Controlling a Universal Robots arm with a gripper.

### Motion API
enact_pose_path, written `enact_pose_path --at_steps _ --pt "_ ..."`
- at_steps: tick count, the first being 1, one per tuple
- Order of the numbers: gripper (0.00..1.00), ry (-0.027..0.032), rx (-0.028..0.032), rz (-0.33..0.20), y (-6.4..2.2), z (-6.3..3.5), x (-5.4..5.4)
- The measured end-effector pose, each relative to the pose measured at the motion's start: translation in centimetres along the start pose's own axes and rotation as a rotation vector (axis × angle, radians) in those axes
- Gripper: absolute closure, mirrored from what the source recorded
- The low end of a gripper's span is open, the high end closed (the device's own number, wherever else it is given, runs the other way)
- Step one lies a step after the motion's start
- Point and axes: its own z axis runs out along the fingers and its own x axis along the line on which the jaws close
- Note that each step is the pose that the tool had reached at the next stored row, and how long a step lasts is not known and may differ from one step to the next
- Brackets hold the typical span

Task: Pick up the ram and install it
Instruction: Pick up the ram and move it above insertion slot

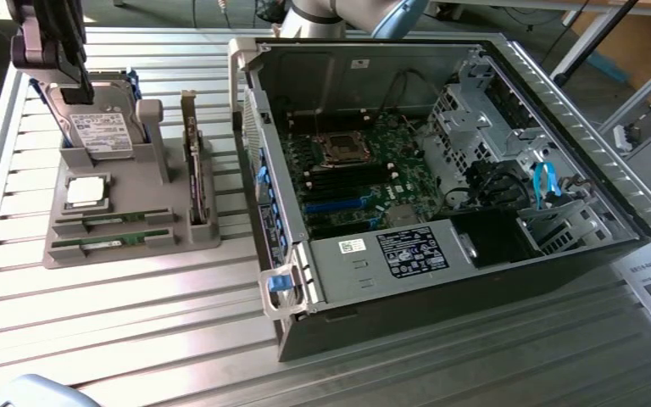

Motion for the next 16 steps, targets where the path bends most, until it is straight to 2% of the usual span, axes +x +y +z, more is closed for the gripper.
enact_pose_path --at_steps 1,2,3,4,5,16 --pt "0.83 0.0 0.0 0.0 0.0 0.0 0.0" --pt "0.83 0.0 0.0 0.0 0.0 0.0 0.0" --pt "0.77 0.0 0.0 0.0 0.0 0.0 0.0" --pt "0.77 0.0 0.0 0.0 0.0 0.0 0.0" --pt "0.7 0.0 0.0 0.0 0.0 0.0 0.0" --pt "0.7 -0.0001 0.0001 0.0 -0.01 0.08 0.0"
